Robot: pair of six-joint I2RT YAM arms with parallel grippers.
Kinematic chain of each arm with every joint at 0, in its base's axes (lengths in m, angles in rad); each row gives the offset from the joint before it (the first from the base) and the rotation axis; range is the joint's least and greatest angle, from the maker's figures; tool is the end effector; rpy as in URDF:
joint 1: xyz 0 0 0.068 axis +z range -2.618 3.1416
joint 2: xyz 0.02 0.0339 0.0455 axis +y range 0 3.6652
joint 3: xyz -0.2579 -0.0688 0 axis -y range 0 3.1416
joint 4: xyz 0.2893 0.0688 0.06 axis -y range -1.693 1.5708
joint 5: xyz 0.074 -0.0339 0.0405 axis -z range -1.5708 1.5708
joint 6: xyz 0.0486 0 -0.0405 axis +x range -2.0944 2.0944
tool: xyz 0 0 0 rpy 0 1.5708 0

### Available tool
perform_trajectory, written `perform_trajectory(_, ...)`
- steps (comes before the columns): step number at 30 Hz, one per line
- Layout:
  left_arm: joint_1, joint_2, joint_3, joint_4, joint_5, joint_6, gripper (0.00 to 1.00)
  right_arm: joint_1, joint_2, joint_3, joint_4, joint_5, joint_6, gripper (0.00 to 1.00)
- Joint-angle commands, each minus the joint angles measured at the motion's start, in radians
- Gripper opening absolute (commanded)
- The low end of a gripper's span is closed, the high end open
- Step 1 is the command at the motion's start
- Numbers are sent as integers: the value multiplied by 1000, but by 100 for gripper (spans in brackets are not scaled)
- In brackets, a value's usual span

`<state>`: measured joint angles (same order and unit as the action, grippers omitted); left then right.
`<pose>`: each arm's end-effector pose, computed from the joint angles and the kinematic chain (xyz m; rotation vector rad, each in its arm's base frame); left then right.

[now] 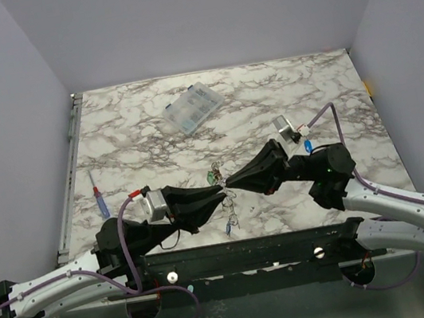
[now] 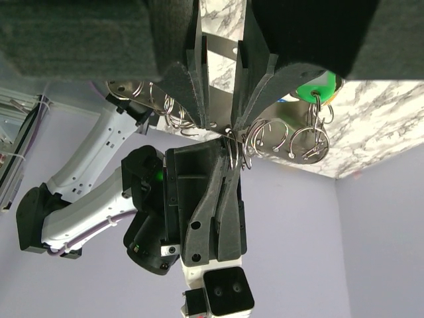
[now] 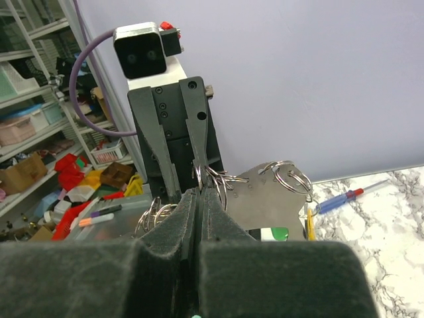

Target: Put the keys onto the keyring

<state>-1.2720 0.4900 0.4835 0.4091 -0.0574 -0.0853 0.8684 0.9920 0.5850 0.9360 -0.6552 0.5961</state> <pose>0.0600 -0.1854 0.3410 0.6528 1.0648 -1.1570 0.1489 0.2218 0.3268 -0.8221 1.0357 1.6132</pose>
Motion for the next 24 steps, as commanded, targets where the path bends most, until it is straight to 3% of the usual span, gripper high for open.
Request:
perform_trajectory(1, -4, 13, -11, 84, -1, 25, 26, -2, 9, -4, 95, 32, 34, 1)
perform_trajectory(24, -4, 61, -49, 221, -22, 32, 15, -2, 43, -7, 141, 1, 60, 1)
